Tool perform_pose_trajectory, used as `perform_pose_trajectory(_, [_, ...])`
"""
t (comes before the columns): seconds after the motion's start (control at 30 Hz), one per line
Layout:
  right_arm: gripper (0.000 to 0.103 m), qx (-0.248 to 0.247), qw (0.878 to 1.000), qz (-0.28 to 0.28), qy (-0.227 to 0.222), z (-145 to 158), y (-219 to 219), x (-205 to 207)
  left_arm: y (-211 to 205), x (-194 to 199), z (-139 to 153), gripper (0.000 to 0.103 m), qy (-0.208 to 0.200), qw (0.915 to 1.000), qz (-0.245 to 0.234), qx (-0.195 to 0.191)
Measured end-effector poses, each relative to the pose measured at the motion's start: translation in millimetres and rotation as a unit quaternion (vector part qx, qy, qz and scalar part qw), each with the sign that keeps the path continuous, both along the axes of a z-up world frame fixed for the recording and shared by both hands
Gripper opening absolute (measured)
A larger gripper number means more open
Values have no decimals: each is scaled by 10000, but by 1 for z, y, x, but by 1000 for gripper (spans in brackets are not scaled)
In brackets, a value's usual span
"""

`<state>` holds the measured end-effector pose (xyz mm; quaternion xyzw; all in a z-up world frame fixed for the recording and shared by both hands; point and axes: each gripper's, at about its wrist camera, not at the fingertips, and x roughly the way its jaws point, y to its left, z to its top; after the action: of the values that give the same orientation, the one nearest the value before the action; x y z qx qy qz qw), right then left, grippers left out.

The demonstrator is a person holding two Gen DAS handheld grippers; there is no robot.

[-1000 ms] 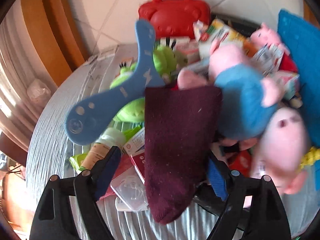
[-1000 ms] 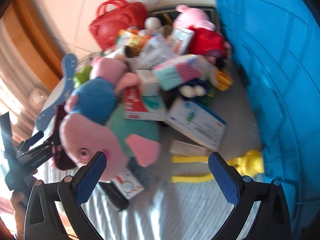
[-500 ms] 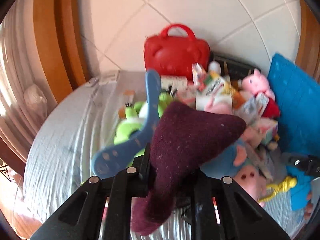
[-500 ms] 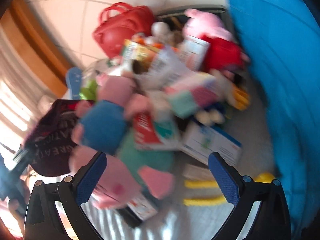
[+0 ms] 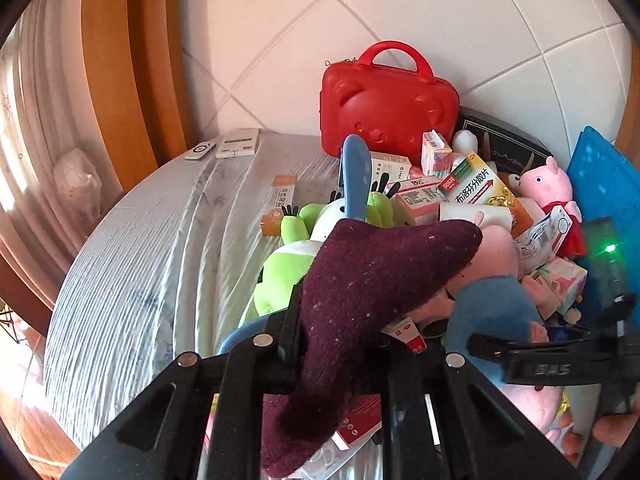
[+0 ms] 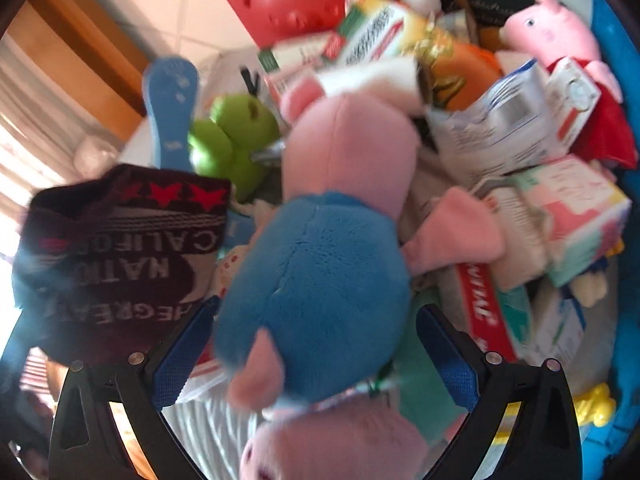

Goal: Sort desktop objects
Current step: 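Grasp the maroon sock with the left gripper while the right grasps the blue-bodied pig plush, then lift the sock and blue pig plush and carry both over the bin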

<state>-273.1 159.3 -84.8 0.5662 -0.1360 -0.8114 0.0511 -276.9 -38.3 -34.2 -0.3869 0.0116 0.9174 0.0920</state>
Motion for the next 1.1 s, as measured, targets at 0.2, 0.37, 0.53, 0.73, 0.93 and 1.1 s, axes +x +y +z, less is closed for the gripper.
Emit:
perform_pose_trajectory(0.2, [70, -20, 9994, 62, 332, 10, -7, 10, 2, 9, 8, 15, 73, 9999, -132, -4])
perform_pose_trajectory(0.37, [69, -163, 9947, 40, 1019, 59, 6, 39, 9, 27, 38, 15, 448, 9986, -284, 65])
perform_pose_trajectory(0.53, [69, 79, 9781, -205, 2069, 135, 32, 87, 31, 51, 84, 15, 979, 9936, -554, 127])
perform_pose_trajectory(0.73, [69, 452, 9547, -664, 2865, 218, 80, 136, 83, 82, 143, 15, 1511, 9814, -1132, 340])
perform_pose_trajectory(0.93, [70, 948, 9357, -1217, 3173, 277, 153, 200, 164, 117, 196, 15, 1834, 9641, -1846, 537])
perform_pose_trajectory(1.1, [70, 1354, 9235, -1601, 3212, 318, 225, 239, 247, 136, 241, 15, 1828, 9500, -2410, 780])
